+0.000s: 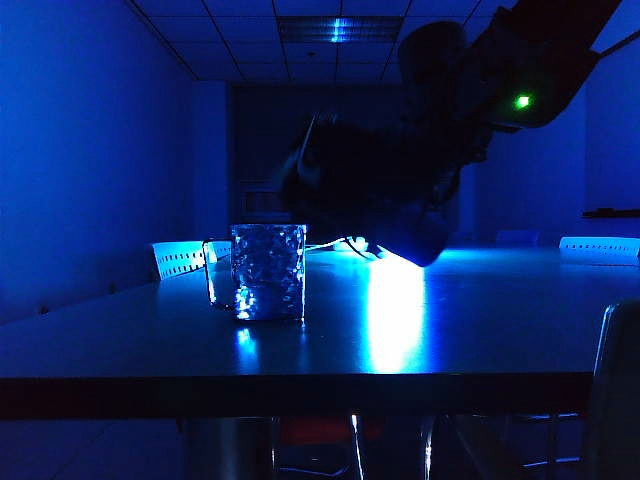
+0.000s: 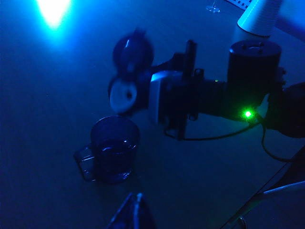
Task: Pick up the black thermos cup, pour some water from it into the cup, and then put the thermos cup back on the table.
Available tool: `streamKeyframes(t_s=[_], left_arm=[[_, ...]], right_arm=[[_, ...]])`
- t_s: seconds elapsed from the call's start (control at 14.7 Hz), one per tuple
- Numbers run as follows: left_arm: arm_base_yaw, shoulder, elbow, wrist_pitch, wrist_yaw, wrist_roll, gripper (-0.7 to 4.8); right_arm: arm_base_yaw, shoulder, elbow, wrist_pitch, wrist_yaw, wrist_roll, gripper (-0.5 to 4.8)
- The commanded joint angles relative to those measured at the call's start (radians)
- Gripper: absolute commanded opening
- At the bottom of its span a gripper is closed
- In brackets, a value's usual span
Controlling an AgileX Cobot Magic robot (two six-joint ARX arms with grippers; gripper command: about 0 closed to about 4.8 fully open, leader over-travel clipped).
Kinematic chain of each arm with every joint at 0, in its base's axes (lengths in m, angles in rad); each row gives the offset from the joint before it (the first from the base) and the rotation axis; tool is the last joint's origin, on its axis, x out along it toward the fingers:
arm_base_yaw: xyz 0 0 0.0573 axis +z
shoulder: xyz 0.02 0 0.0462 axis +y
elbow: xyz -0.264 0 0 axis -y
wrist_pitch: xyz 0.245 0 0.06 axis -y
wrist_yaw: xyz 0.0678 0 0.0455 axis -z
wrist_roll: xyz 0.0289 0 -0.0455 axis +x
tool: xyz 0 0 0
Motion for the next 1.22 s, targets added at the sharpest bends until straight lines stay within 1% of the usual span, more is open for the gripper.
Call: streamKeyframes(t_s=[0.07,0.2,0.27,0.41,0.54,0.61,0.75,0.82,0.88,1.09,1.22], left_arm=[[0.001,-0.002,0.006,0.006,0.007,0.008,-0.06],[0.001,-0.002,0.006,0.006,0.007,0.008,-0.06],[0.001,-0.002,0.006,0.006,0.007,0.008,-0.06],[0.001,-0.002,0.006,0.006,0.007,0.008,-0.06],[0.001,-0.002,0.006,0.006,0.007,0.007,-0.06],[0.001,-0.002,0.006,0.006,0.007,0.008,-0.06],[0.001,-0.002,0.006,0.008,0.006,0.008,-0.06],[0.001,-0.002,0.006,0.008,0.006,0.008,-0.06],[0.001,-0.002,0.006,0.008,0.006,0.008,-0.06],[0.001,-0.002,0.006,0.008,0.006,0.008,-0.06],[0.001,-0.002,0.006,0.008,0.006,0.008,-0.06]], right_arm=[[-0.003,-0.03,0.014,0.205,-0.005,0.198,1.07],[-0.037,-0.068,0.013,0.196,-0.018,0.428,1.07],[-0.066,-0.082,0.013,0.192,-0.053,0.527,1.07],[-0.137,-0.101,0.013,0.195,-0.175,0.692,1.07],[-0.224,-0.109,0.013,0.201,-0.331,0.83,1.07],[-0.292,-0.109,0.013,0.2,-0.414,0.909,1.07],[-0.36,-0.108,0.013,0.2,-0.473,0.936,1.07],[-0.384,-0.108,0.013,0.187,-0.467,0.936,1.07],[-0.398,-0.105,0.013,0.184,-0.435,0.935,1.07],[-0.409,-0.102,0.013,0.162,-0.425,0.936,1.07],[-0.391,-0.103,0.013,0.166,-0.433,0.936,1.07]])
